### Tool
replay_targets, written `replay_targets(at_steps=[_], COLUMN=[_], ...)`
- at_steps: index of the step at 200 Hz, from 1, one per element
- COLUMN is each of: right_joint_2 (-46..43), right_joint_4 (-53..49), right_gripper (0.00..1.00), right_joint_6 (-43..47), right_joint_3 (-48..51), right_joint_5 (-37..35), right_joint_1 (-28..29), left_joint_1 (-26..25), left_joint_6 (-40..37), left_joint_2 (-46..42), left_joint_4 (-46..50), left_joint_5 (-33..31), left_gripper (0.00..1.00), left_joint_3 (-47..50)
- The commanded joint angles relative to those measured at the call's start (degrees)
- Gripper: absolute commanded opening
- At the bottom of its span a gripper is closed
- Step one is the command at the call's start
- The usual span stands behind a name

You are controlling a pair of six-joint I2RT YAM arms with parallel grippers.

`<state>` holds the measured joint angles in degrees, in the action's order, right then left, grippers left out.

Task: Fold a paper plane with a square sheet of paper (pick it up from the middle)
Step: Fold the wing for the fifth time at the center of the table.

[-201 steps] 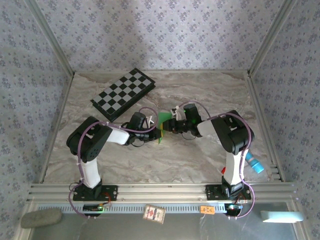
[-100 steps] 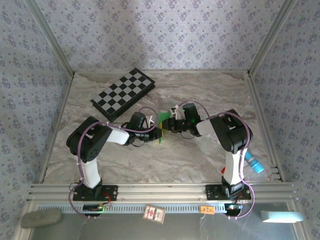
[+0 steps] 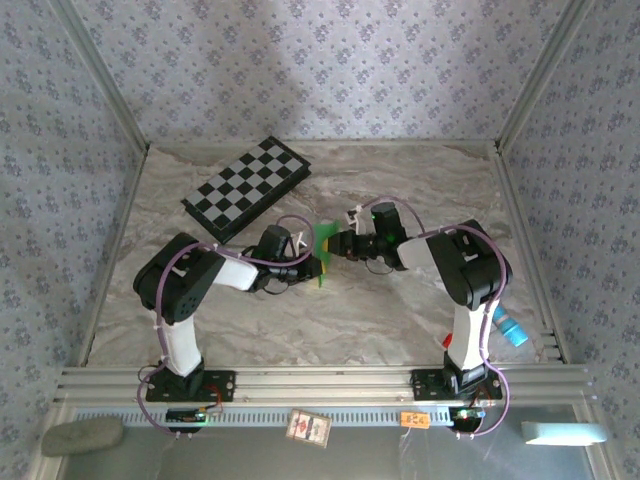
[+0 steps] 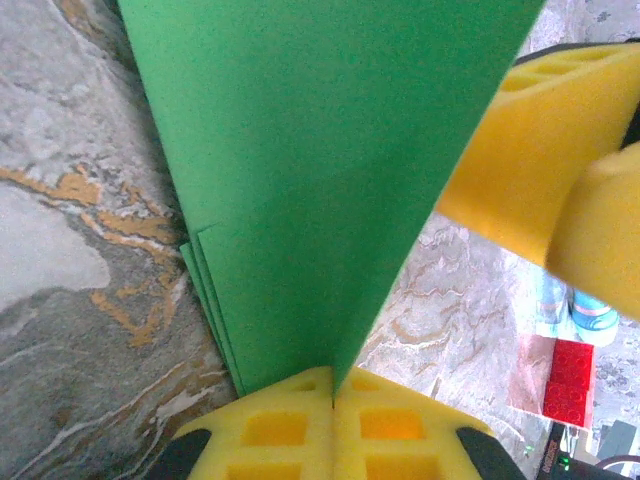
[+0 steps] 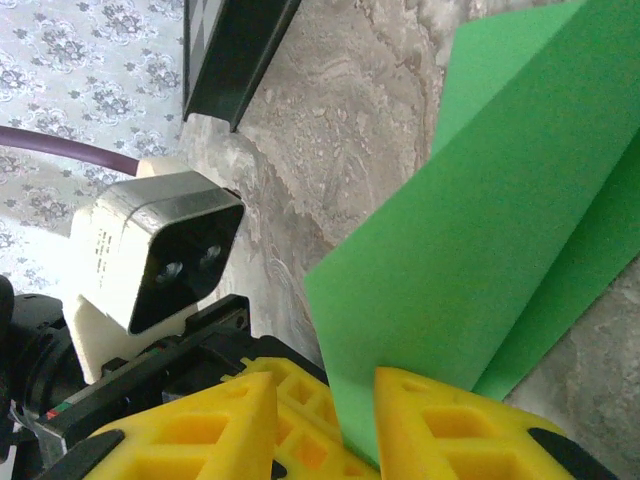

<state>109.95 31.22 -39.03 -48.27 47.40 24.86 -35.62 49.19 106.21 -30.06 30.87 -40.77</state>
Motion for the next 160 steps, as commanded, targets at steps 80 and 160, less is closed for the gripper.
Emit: replay_targets(at_steps=[80,160], right_joint_2=[3.34,5.27], right_joint_4=[-7.74,-9.23], right_gripper=[0.30,0.30], right_joint_6=[5.03,4.46], right_joint_3=[-5.95,-7.67], right_joint_5=[0.31,-1.31], right_joint_1=[1.91,1.93], left_joint_1=[0.69,0.77], left_joint_6=[0.52,0.69], left_joint_2=[3.13,3.18], left_joint_4=[3.79,4.10], left_joint_5=[-2.22,-2.22], left_gripper=[0.02,0.06], left_joint_3=[1.84,1.97])
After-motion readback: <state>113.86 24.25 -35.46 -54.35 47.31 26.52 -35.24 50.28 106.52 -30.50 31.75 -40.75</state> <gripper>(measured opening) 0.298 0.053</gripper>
